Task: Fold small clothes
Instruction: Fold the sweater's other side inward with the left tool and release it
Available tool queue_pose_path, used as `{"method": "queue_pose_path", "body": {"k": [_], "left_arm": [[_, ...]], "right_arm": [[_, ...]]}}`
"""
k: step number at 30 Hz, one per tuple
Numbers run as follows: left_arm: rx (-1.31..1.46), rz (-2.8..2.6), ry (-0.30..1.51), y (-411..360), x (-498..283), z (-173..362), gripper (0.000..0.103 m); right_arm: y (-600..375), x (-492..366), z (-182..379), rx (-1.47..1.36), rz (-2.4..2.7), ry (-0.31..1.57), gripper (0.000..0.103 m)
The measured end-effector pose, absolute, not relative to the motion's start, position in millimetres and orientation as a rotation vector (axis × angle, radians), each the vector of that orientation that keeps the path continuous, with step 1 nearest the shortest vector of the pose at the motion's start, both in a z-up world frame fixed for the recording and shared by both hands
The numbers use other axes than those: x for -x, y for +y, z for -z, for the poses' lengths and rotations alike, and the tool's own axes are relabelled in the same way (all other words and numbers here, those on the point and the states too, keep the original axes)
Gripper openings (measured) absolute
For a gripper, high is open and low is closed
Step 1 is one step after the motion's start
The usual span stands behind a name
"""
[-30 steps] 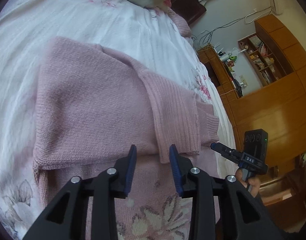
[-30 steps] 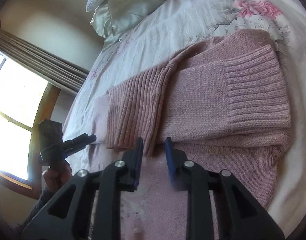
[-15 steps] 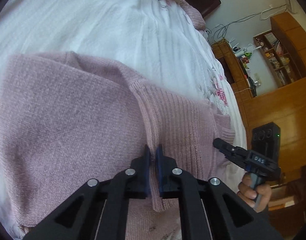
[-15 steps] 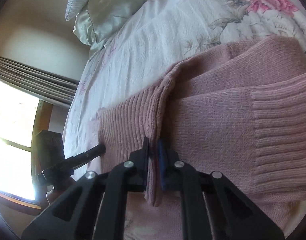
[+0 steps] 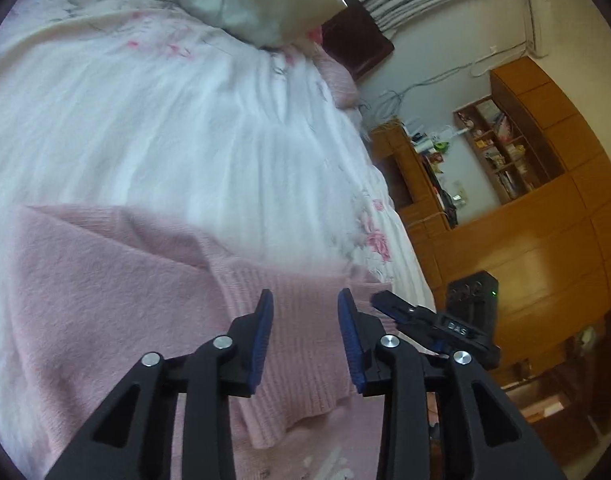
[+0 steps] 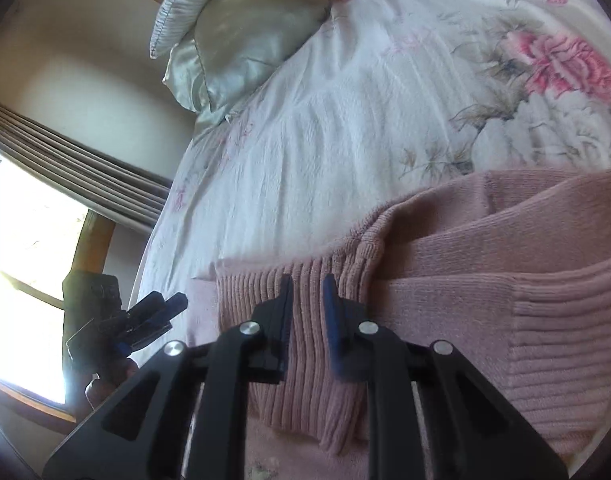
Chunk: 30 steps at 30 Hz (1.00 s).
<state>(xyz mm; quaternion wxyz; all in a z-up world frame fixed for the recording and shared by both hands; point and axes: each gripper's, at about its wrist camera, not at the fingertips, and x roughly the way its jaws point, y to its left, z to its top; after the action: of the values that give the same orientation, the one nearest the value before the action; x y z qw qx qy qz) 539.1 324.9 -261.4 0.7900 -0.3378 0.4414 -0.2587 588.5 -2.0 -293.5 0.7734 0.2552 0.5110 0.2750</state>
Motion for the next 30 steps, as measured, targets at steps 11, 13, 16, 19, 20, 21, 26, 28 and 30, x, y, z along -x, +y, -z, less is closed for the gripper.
{"method": "queue_pose_path", "body": {"k": [11,13,16,19,20,21,26,28,30], "left_arm": [[0.621,0.511,0.985,313.5,-541.0,276.3,0.036],[0.62,0.595,1.001,304.4,-522.5,279.7,0.036],[0.494,0.547,1.1,288.9,-512.9,308.1,0.026],[0.55,0.493,1.084,306.8,-506.7,310.2,0.024],[0.561,0.502,1.057,310.9,-499.9,301.6,0.029],[0.577,0.546,1.03,310.8,-492.0,291.9,0.03],[0.507,0.596,1.097,281.0,-472.3,299.4,0.037],[0.5,0.547,1.144,280.7,-473.1,315.9,0.037],[0.564,0.508,1.125,294.4,-463.7,308.7,0.043]], "right_arm": [[5.5,-561.3,296.9,-0.517,-0.716,1.14,0.016],[13.0,-546.2,308.3,-0.475,-0.74,1.183,0.016],[9.1,-544.3,329.9,-0.417,-0.673,1.231,0.0],[-3.6,-538.8,314.4,-0.439,-0.63,1.194,0.007],[-3.7,-531.9,305.5,-0.438,-0.654,1.176,0.013],[0.4,-524.0,297.7,-0.438,-0.693,1.162,0.014],[10.8,-505.0,324.5,-0.404,-0.655,1.234,0.004],[-6.7,-501.0,333.3,-0.467,-0.607,1.241,0.001],[-25.3,-483.2,317.0,-0.536,-0.611,1.195,0.019]]}}
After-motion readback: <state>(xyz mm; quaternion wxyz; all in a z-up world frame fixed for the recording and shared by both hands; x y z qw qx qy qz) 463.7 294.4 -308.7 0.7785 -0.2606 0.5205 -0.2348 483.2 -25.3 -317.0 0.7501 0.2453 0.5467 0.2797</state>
